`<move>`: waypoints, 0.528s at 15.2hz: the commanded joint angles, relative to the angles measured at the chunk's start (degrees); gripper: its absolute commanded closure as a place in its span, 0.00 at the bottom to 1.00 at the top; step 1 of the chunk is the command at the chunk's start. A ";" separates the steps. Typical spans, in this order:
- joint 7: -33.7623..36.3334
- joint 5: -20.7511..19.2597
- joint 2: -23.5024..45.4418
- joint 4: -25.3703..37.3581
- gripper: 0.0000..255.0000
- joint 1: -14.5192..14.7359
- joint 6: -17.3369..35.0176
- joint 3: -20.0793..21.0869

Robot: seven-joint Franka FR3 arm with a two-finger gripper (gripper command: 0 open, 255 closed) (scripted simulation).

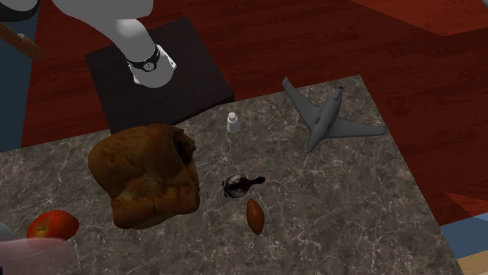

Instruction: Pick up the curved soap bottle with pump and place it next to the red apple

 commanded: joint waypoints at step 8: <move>0.28 -0.01 -0.35 -7.48 1.00 0.40 7.17 0.09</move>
